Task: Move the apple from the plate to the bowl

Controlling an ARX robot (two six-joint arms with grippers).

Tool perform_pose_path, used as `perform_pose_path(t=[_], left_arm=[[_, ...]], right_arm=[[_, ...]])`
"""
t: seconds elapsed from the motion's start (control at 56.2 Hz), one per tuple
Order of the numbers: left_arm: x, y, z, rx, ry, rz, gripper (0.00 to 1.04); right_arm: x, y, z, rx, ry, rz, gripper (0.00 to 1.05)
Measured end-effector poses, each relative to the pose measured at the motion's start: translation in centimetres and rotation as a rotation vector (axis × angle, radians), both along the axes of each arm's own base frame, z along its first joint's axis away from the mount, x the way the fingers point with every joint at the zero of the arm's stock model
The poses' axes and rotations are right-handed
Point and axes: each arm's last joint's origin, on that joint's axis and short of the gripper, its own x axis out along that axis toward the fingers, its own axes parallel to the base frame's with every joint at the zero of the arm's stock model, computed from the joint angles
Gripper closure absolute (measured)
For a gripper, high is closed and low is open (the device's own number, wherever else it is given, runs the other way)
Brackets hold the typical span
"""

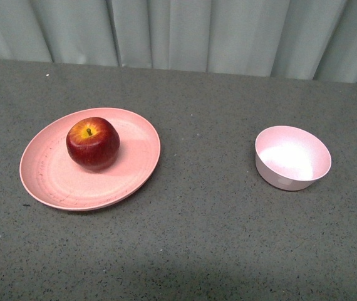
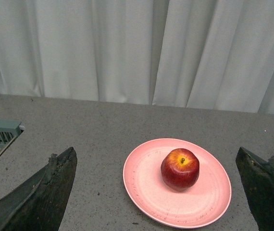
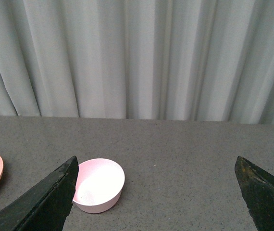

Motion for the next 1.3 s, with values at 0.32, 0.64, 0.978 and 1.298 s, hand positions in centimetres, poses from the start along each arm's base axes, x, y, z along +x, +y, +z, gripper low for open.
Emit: perform_pose_path(t=[0.32, 0.64, 0.978, 1.298], left_arm=[[0.00, 0.00, 0.00, 0.000, 0.000, 0.000, 0.07], [0.00, 0.00, 0.00, 0.000, 0.000, 0.000, 0.07], [0.00, 0.00, 0.00, 0.000, 0.000, 0.000, 0.07], [0.00, 0.00, 0.00, 0.000, 0.000, 0.000, 0.07]], right_arm=[[0.00, 0.00, 0.00, 0.000, 0.000, 0.000, 0.09], [0.00, 0.00, 0.00, 0.000, 0.000, 0.000, 0.09], [0.00, 0.00, 0.00, 0.000, 0.000, 0.000, 0.09], [0.00, 0.00, 0.00, 0.000, 0.000, 0.000, 0.09]])
